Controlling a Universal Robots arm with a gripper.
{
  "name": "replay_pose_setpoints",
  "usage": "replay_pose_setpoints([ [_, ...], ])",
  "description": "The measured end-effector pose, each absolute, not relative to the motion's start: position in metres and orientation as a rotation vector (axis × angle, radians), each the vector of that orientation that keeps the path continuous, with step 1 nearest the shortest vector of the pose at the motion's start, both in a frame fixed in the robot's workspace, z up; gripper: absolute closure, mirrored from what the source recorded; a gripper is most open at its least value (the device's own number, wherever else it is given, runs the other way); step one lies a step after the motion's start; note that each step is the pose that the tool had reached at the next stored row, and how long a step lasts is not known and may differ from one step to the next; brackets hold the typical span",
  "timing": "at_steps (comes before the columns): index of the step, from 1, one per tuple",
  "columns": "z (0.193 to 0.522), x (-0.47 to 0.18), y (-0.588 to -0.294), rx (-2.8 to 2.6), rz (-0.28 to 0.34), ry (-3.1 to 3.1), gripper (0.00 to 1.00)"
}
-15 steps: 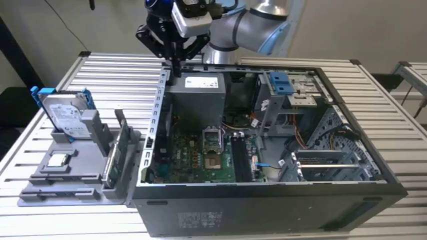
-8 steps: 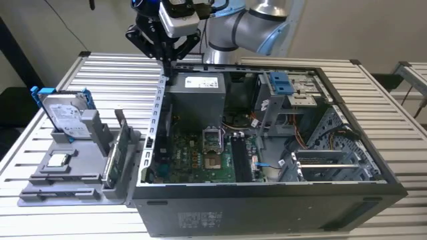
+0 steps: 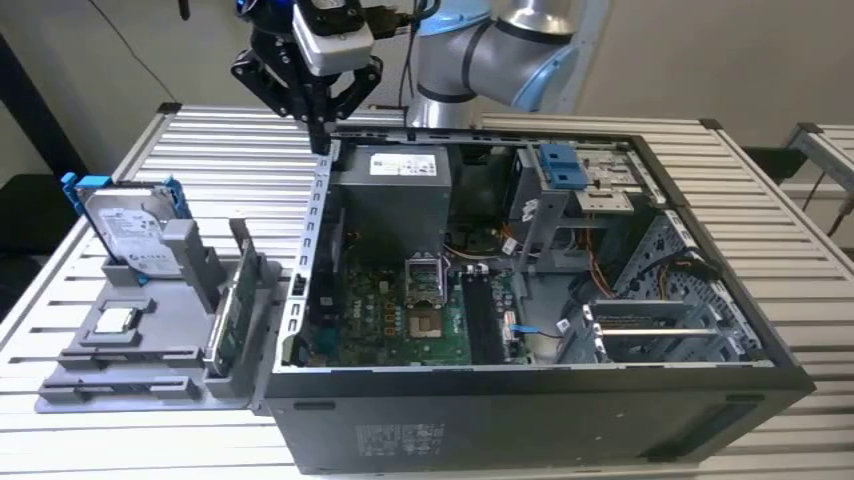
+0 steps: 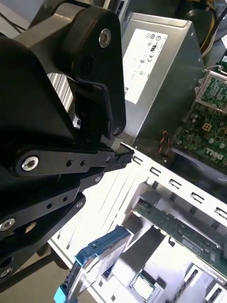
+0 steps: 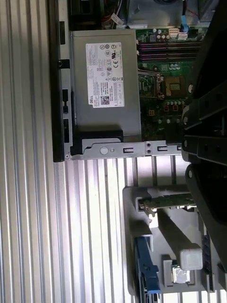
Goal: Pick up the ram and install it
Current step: 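Reach for the ram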
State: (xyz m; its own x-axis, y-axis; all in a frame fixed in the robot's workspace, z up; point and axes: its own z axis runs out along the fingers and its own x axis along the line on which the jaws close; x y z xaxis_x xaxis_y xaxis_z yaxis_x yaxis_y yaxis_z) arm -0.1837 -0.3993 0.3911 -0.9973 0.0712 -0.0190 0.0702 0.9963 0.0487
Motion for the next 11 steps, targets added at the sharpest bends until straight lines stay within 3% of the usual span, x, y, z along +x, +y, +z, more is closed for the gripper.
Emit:
replay_pose_setpoints([
  [11,0.391,-0.213,-0.4,0.11,0.075,3.118,0.89],
])
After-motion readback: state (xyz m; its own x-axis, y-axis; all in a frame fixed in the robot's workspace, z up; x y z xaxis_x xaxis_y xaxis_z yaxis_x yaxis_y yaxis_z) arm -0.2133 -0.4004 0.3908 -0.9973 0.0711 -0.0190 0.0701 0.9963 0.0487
